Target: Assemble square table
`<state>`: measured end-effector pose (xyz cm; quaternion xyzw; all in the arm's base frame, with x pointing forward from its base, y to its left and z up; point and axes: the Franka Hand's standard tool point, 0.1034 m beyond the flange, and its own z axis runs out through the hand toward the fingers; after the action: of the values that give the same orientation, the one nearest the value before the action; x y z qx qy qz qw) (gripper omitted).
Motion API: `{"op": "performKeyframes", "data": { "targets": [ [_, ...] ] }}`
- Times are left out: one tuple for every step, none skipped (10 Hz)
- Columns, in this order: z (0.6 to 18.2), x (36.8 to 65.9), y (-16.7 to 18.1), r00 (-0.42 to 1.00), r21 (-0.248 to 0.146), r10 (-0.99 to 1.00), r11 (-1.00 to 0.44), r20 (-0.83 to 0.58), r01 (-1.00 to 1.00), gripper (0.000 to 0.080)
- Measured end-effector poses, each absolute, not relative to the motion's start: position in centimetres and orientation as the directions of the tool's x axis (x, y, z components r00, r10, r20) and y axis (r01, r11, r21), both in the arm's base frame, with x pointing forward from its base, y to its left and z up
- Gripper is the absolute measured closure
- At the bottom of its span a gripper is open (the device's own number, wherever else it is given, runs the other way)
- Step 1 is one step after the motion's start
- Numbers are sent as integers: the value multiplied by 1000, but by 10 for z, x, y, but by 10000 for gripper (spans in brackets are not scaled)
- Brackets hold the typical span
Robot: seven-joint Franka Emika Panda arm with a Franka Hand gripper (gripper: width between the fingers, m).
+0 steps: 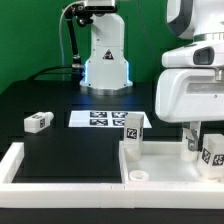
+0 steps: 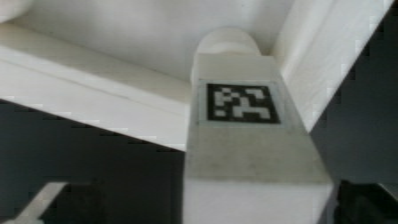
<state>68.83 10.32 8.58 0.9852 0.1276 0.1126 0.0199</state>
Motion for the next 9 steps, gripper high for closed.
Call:
{"op": "performKeyframes", "data": {
  "targets": [
    [85, 688, 103, 947, 64, 237, -972, 217, 228, 151],
    [85, 688, 103, 953, 57, 209, -978, 219, 201, 268],
    [85, 688, 103, 964, 43, 145, -989, 222, 139, 404],
    [85, 688, 103, 971, 28, 82, -997, 224, 78, 404],
    [85, 688, 103, 974, 13, 16, -1000, 225, 13, 510],
    [85, 688, 103, 974, 3, -28, -1000, 226, -30, 510],
    [84, 687, 104, 965, -23, -160, -987, 208, -159, 510],
    [84, 685, 102, 937, -26, -318, -948, 143, -317, 510],
    [84, 687, 100, 902, -11, -422, -906, 91, -423, 510]
  ]
}}
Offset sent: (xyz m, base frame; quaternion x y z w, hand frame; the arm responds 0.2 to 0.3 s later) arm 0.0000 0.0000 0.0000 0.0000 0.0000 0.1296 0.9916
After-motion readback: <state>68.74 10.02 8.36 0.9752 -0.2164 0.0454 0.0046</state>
